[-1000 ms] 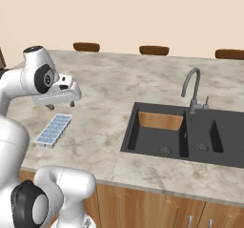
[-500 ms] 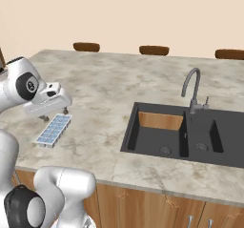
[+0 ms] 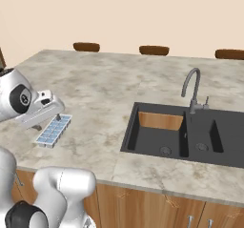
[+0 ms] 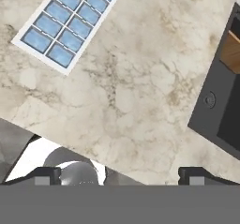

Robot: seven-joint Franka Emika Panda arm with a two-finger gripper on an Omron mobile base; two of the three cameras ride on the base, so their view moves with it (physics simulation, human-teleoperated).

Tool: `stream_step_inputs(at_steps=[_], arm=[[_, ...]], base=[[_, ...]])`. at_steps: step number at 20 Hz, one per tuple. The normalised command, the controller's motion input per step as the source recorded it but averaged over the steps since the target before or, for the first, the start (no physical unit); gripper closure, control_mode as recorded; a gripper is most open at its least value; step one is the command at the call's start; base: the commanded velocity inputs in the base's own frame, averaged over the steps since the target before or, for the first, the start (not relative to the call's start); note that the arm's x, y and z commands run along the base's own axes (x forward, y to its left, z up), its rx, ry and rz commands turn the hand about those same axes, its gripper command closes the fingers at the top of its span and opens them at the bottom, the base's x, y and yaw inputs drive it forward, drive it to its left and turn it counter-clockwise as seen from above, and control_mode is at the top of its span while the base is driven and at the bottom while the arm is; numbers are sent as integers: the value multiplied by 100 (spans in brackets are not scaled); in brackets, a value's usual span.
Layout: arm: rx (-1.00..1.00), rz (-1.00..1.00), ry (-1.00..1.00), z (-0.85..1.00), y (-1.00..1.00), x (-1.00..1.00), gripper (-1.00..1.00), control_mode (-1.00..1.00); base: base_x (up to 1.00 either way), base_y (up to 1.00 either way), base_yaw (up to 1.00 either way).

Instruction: The ice cube tray has been filled with water. Take the tray and place it in the freezer to make ice. Close the freezer door after placing the tray.

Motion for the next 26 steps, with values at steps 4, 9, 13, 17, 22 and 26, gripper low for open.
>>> stream_step_inputs(at_steps=[4,9,13,17,22,26], arm=[[0,16,1,-22,55,0,-100,-100],[0,9,2,-24,58,0,-100,-100],[-4,10,0,-41,55,0,-100,-100],[-9,10,0,-57,47,0,-100,-100],[-7,8,-4,-40,35,0,-100,-100],[-3,1,-18,-21,13,0,-100,-100]], base=[[0,0,0],[0,0,0],[0,0,0],[0,0,0],[0,0,0],[0,0,0]])
